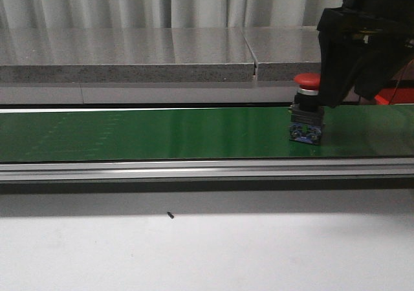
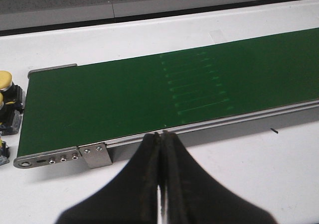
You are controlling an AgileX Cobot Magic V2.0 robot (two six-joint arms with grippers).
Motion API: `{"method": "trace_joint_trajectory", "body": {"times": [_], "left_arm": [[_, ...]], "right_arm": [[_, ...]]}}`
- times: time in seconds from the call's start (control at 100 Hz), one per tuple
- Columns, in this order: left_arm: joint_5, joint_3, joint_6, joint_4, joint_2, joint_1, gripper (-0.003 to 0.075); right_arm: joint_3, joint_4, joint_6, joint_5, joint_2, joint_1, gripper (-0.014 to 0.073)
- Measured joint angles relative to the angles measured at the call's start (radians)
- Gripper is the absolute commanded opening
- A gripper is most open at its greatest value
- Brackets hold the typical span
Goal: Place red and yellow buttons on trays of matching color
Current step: 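Grasp the red button arriving at the belt end with the right gripper, then place the red button into the red tray and open the right gripper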
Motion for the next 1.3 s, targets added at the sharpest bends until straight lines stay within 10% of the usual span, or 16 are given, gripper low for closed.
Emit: {"method": "trace_joint_trajectory", "body": {"times": [0.27,0.56,1.3], "left_arm": [[0.000,0.000,0.000,0.000,0.000,0.000,-0.0020],[0.000,0.000,0.000,0.000,0.000,0.000,-0.0020],[0.000,0.000,0.000,0.000,0.000,0.000,-0.0020]], "right_arm": [[-0.039,0.063,-0.067,-0.024,0.053,0.000,0.0507],[-0.039,0.067,-0.079,-0.059,0.070,0.000,0.0143],[-0.144,0.061,-0.083,-0.152,0.080,-0.479,0.0142]]}}
